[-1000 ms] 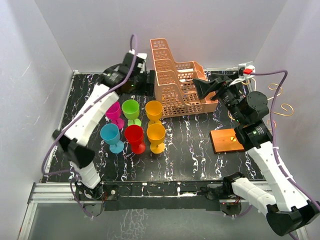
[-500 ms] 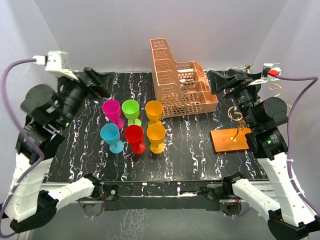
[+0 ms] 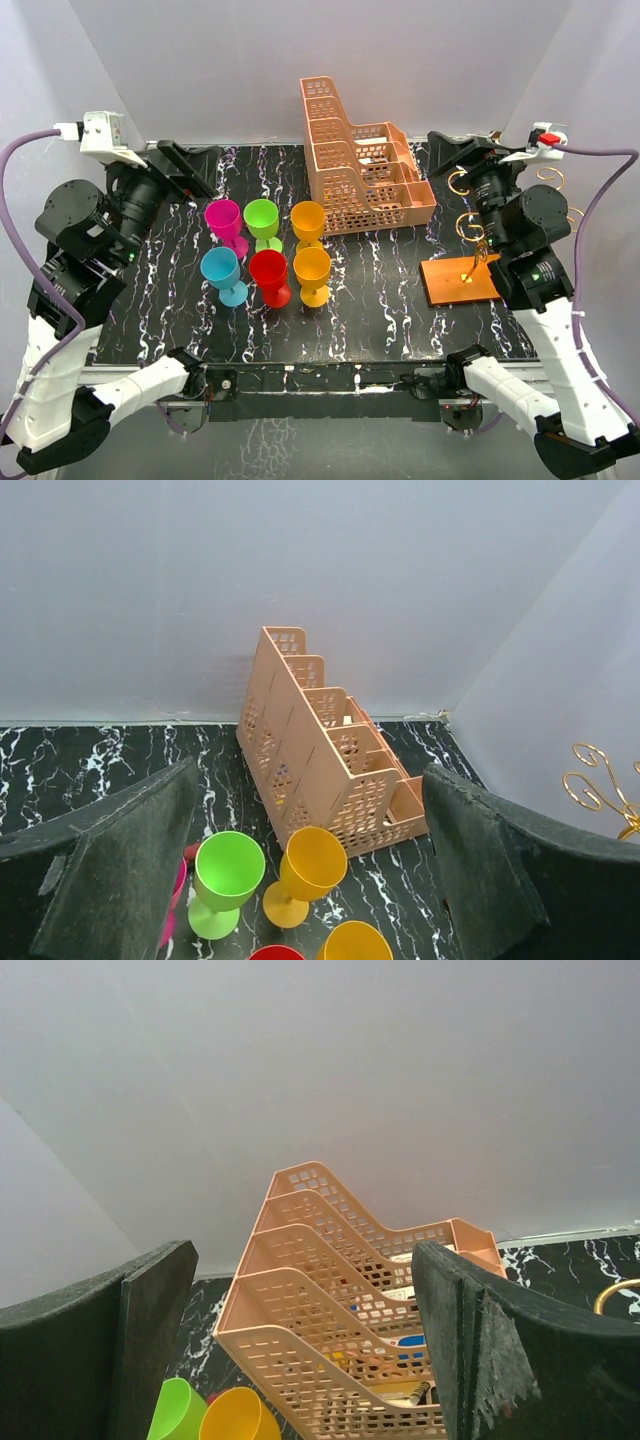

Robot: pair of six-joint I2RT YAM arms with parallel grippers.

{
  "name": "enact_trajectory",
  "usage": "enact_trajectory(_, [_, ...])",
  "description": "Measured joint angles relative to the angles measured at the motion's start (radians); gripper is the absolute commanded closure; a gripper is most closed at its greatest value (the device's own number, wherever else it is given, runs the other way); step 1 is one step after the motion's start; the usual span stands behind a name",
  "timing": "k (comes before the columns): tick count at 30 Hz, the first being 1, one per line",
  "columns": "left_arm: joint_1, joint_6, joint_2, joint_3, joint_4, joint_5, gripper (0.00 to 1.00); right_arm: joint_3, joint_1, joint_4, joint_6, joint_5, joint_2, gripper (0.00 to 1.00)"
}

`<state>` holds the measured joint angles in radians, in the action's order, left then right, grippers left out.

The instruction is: Take the wine glass off the wine glass rack

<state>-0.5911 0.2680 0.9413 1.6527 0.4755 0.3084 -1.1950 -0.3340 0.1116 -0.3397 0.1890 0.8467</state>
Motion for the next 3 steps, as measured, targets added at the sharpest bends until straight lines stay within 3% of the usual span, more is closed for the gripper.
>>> enact_trajectory(3, [0.000,-0.005,0.000,0.000,-0.001,0.003,0.07,0.000,0.000,0.000,0.000,0.018,-0.002,0.02])
